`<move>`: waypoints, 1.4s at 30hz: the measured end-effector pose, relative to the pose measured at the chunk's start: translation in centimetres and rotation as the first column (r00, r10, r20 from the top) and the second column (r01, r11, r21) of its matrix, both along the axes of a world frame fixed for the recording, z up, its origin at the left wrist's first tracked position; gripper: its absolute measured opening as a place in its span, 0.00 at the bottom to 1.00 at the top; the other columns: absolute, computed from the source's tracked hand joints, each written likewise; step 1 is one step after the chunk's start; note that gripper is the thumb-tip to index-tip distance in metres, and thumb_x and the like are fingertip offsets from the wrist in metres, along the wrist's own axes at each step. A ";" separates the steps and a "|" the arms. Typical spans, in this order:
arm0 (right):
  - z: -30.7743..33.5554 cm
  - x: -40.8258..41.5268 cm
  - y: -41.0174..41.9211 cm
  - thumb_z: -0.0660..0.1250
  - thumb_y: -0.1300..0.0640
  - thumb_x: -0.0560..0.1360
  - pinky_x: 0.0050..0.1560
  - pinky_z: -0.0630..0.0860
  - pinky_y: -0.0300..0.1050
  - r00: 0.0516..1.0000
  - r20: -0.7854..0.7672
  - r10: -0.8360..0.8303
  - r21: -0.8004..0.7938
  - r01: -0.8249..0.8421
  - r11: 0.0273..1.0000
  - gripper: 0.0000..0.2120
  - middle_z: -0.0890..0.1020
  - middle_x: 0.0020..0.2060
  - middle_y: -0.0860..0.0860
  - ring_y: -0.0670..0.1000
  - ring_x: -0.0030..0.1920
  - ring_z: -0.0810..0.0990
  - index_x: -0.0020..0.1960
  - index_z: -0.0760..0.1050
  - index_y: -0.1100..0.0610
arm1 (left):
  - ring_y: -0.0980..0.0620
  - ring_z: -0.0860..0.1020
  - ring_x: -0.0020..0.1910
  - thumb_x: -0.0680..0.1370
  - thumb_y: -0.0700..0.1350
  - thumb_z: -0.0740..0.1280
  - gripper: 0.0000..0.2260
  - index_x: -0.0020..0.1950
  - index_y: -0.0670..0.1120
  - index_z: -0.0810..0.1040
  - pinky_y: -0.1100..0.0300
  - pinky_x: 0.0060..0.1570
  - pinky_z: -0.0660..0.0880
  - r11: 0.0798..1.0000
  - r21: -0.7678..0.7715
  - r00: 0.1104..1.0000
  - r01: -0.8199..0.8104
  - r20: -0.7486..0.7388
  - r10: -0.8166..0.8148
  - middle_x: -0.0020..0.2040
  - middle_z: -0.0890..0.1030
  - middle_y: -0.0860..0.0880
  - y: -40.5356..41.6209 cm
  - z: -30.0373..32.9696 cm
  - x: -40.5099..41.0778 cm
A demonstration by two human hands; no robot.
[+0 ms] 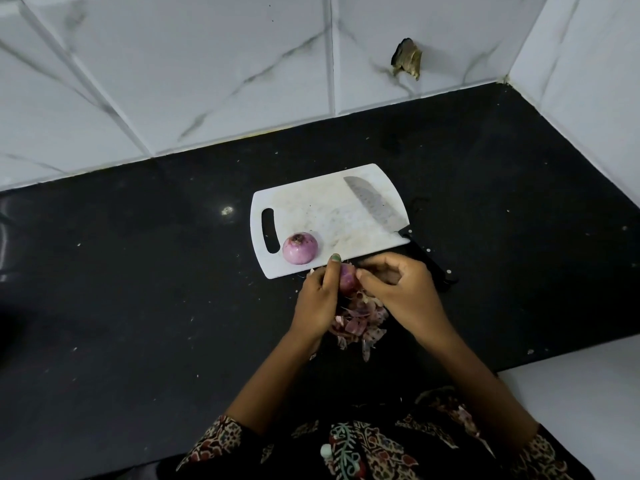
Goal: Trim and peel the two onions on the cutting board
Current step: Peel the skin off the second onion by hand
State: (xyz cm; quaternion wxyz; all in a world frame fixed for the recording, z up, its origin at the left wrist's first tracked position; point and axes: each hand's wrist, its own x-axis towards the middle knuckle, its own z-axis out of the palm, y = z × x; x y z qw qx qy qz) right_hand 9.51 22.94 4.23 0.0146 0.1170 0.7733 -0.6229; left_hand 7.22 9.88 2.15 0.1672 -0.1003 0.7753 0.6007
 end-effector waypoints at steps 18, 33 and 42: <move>0.0 0.1 0.2 0.72 0.66 0.66 0.43 0.80 0.40 1.000 -0.006 0.009 0.052 -0.009 0.999 0.12 0.85 0.35 0.47 0.45 0.39 0.84 0.39 0.82 0.48 | 0.42 0.82 0.48 0.82 0.56 0.56 0.22 0.45 0.44 0.82 0.45 0.58 0.76 0.997 0.062 0.998 0.035 0.048 -0.038 0.43 0.85 0.41 -0.2 -0.1 0.1; 0.3 0.6 0.1 0.75 0.59 0.64 0.45 0.81 0.41 0.998 0.005 0.058 0.087 -0.058 0.995 0.10 0.84 0.35 0.46 0.43 0.39 0.83 0.38 0.79 0.46 | 0.50 0.83 0.45 0.82 0.56 0.55 0.22 0.42 0.48 0.83 0.52 0.56 0.77 0.998 0.059 0.993 0.029 0.112 -0.036 0.42 0.85 0.45 -0.1 0.0 0.3; -0.2 0.6 0.3 0.72 0.65 0.65 0.42 0.79 0.38 0.998 -0.049 0.034 0.140 -0.027 0.990 0.09 0.84 0.34 0.44 0.43 0.38 0.83 0.42 0.84 0.54 | 0.48 0.83 0.44 0.80 0.61 0.54 0.25 0.41 0.47 0.84 0.49 0.56 0.77 0.998 0.056 0.985 0.027 0.171 -0.036 0.41 0.85 0.45 -0.3 -0.5 0.3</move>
